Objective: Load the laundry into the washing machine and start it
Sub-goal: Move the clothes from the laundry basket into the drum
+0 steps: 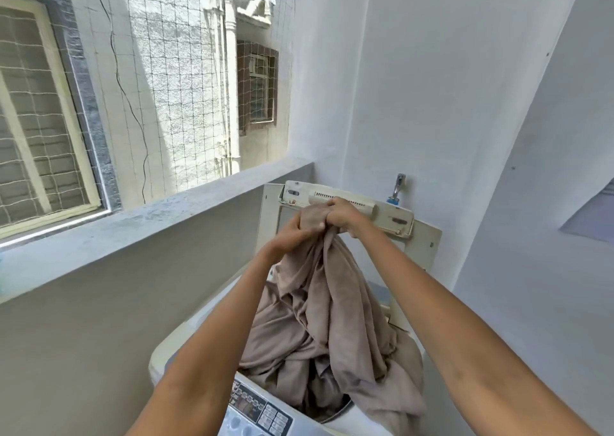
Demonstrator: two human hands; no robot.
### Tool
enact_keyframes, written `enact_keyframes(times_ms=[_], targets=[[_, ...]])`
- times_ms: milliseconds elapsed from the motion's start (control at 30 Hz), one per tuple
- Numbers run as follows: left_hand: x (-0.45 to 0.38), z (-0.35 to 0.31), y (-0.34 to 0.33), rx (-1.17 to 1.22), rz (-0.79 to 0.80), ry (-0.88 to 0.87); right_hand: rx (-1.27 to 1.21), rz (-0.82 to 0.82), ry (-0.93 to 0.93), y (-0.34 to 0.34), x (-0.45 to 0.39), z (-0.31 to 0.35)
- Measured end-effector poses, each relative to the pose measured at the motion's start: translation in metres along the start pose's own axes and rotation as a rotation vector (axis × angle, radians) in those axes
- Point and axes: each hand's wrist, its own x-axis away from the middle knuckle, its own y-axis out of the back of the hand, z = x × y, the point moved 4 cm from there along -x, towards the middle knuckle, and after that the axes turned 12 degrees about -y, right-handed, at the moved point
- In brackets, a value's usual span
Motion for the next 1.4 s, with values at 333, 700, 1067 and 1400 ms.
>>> enact_keyframes(times_ms=[333, 700, 1067, 1400], targets=[[0.016, 0.065, 0.022, 0.296, -0.603, 0.096, 0.384, 0.352, -0.06, -0.041, 0.007, -0.116], [-0.004, 0.032, 0.069, 0.29, -0.685, 0.033, -0.384, -0.185, 0.062, 0.041, -0.012, -0.025], [-0.006, -0.042, 0.025, 0.074, -0.184, -0.082, -0.813, 0.387, 0.305, 0.045, 0.024, 0.114], [-0.026, -0.047, 0.033, 0.345, -0.758, -0.001, 0.068, 0.072, 0.211, 0.022, 0.005, -0.043]])
